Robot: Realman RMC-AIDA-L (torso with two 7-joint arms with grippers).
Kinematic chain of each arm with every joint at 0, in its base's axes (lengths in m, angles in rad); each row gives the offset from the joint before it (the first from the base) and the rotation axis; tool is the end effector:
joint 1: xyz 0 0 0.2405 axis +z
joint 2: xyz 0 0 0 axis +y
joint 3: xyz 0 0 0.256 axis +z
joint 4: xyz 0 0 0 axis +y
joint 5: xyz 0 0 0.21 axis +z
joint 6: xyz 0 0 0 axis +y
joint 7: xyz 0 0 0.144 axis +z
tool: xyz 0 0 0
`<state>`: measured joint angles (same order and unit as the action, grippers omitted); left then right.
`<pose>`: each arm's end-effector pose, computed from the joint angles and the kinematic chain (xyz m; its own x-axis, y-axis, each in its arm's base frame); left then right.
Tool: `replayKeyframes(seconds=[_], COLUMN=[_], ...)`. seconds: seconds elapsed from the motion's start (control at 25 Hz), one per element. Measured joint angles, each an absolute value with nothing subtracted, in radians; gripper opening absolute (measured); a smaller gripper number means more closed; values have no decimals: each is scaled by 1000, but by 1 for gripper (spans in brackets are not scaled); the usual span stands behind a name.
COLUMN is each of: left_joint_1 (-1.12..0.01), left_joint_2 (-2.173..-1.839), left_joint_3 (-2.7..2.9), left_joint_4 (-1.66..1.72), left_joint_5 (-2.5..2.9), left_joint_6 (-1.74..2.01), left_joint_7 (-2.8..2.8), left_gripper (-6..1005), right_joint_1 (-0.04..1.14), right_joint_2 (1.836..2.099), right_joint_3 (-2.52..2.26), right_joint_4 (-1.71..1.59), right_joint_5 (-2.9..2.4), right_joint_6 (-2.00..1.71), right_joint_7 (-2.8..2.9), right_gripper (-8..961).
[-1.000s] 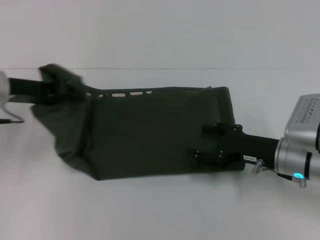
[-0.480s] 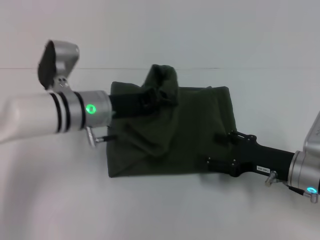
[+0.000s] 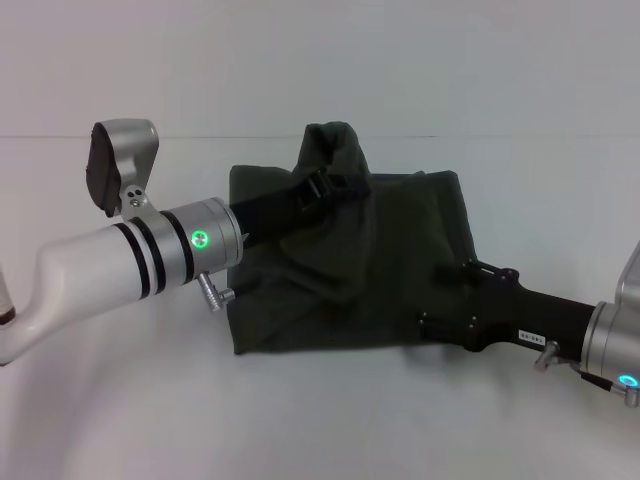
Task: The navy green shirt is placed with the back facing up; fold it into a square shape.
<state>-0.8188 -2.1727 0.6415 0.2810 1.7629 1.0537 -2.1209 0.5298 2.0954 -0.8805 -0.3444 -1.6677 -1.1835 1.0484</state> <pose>-0.1927 0.3983 -0.0854 -0.0575 0.8110 0.5822 0.9145 -0.1913 0.3566 0.2846 0.3335 -0.0606 0.7886 -0.3092 -0.5315 -0.5248 -0.7890 -0.3196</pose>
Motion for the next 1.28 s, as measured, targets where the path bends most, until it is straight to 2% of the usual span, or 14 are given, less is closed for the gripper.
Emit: replayKeyframes(seconds=[0.28,0.64,0.92,1.04,1.24,1.28], left_joint_1=[-848,-844,-806,-745,-631,-607], left_joint_2=[-2176,-2177,-2168,-2164,-2139,-2125], left_joint_3=[636,635,641,673,794,815], left_joint_4=[177,100,135,223,355,362], left_joint_5=[1660,1536,1534,1540,1549,1549], left_joint_6=[1051,1041,1138,1222,1292,1298], left_joint_7=[-1921,-1741,-1753,-1768,-1775,-1775], left_gripper=[89,290,439,677,895,899], right_joint_1=[531,513,429,390,388,397], right_joint_2=[2095,2095,2092,2090,2088,2089], right_joint_3=[-881,-881,-785,-706,-682,-688], right_joint_4=[-341,-340,-339,-341,-356,-360], right_joint_5=[-1666,-1666,-1666,-1666,-1670,-1672], right_joint_6=[-1183,-1187,-1214,-1268,-1435,-1470], right_joint_7=[1049,1056,1060,1060,1053,1053], right_gripper=[895,896,895,895,896,896])
